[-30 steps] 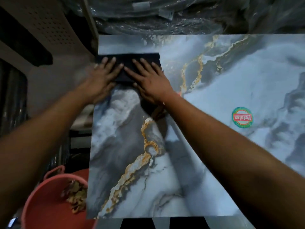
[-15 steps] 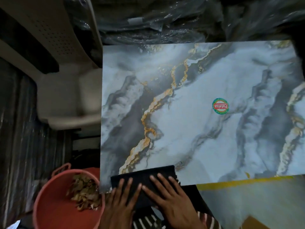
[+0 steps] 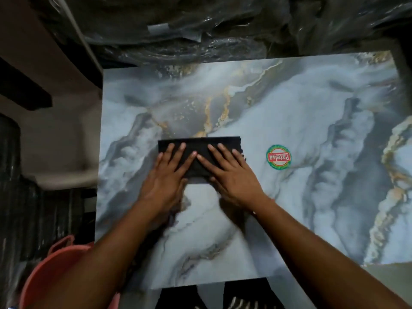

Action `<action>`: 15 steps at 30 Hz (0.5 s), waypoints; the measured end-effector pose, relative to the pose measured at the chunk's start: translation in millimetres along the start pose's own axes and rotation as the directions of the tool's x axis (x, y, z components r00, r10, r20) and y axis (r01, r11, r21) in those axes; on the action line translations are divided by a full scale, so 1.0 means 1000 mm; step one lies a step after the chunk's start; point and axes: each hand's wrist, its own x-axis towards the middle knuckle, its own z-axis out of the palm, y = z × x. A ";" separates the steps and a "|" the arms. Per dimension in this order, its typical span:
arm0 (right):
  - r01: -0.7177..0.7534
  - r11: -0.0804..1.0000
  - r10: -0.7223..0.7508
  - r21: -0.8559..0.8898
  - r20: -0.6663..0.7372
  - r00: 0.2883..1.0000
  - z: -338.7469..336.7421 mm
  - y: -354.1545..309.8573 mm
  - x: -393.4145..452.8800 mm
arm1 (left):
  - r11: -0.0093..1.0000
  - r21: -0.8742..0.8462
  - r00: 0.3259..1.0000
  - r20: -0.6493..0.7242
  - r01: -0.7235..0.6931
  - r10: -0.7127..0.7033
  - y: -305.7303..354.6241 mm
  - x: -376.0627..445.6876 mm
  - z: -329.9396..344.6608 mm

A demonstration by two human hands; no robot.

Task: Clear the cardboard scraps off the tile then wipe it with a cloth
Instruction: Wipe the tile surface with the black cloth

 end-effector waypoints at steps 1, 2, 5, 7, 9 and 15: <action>-0.009 1.000 0.009 -0.009 -0.010 1.000 -0.006 0.020 0.030 | 1.000 -0.002 1.000 -0.012 -0.001 0.001 -0.008 0.037 -0.011; -0.011 1.000 0.011 -0.014 -0.013 1.000 -0.015 0.040 0.060 | 1.000 -0.006 1.000 -0.021 0.000 0.000 -0.015 0.071 -0.023; -0.022 1.000 0.022 -0.014 -0.018 1.000 -0.047 0.090 0.144 | 0.999 0.003 0.999 -0.036 0.033 -0.033 -0.040 0.168 -0.060; -0.014 1.000 0.014 -0.003 -0.002 1.000 -0.066 0.114 0.191 | 0.999 0.018 0.999 -0.013 0.044 -0.043 -0.058 0.217 -0.083; 0.002 1.000 -0.002 -0.002 0.021 1.000 -0.081 0.134 0.227 | 0.999 0.026 0.999 0.020 0.032 -0.033 -0.073 0.250 -0.101; 0.056 0.998 -0.056 -0.013 0.019 0.998 -0.084 0.151 0.243 | 0.999 -0.021 0.997 0.058 0.046 -0.044 -0.074 0.257 -0.112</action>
